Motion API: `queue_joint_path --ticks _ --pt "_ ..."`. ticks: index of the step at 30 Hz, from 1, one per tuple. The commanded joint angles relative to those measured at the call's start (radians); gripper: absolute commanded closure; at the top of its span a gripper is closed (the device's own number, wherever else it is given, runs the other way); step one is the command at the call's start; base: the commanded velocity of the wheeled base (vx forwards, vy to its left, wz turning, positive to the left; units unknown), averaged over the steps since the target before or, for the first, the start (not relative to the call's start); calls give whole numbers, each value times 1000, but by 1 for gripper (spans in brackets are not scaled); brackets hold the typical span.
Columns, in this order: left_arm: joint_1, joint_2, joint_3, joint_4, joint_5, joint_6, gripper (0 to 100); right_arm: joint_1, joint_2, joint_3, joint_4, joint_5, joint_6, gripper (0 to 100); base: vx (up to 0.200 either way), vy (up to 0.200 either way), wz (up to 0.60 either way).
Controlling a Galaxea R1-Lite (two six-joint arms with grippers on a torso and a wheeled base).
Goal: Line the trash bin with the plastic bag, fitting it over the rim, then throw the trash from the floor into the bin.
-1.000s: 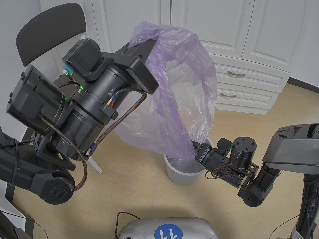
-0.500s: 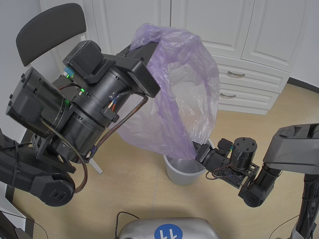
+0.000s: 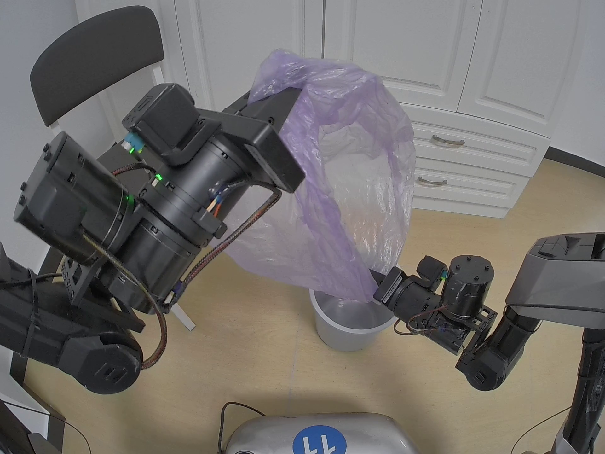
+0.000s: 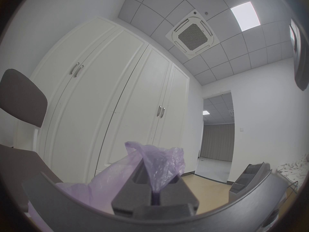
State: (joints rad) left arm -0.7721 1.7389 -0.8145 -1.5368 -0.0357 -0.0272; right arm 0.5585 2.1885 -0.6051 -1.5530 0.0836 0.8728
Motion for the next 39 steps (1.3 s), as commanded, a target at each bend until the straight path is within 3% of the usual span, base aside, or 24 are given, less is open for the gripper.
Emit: queue_joint_path --ticks 1,7,15,17,18,20,21,22,25,26,27,28,29,32,39 --pt "17 25 3 4 -7 3 100 -3 -19 4 -18 -8 -49 100 0 0 0" --pt "51 74 21 18 -35 32 100 -8 -85 19 -18 -18 -184 100 0 0 0" --pt "102 110 8 208 -55 40 100 -134 -362 136 16 21 -413 100 0 0 225" --pt "129 139 -25 241 -53 38 100 -166 -483 150 142 44 -468 100 0 0 600" --pt "149 160 -41 247 -53 38 100 -183 -579 143 300 51 -498 100 0 0 600" --pt "165 179 -60 248 -52 38 100 -187 -668 123 476 53 -528 100 0 0 600" --pt "165 179 -60 248 -52 38 100 -187 -668 123 476 53 -528 100 0 0 600" --pt "185 186 -72 262 -50 38 100 -183 -745 91 683 51 -564 100 0 0 600" --pt "211 183 -81 305 -49 32 100 -186 -797 8 939 51 -661 100 0 0 600" --pt "211 183 -81 305 -49 32 100 -186 -797 8 939 51 -661 100 0 0 600" --pt "218 182 -78 326 -47 29 100 -195 -806 -28 1045 50 -739 100 0 0 600" --pt "218 182 -78 326 -47 29 100 -195 -806 -28 1045 50 -739 100 0 0 600" --pt "220 183 -75 345 -47 18 100 -241 -819 -31 1134 48 -877 100 0 0 600" --pt "215 188 -78 346 -47 3 100 -250 -834 15 1136 41 -972 100 0 0 200" --pt "214 205 -78 333 -50 0 100 -246 -823 34 1127 54 -992 100 0 0 0"
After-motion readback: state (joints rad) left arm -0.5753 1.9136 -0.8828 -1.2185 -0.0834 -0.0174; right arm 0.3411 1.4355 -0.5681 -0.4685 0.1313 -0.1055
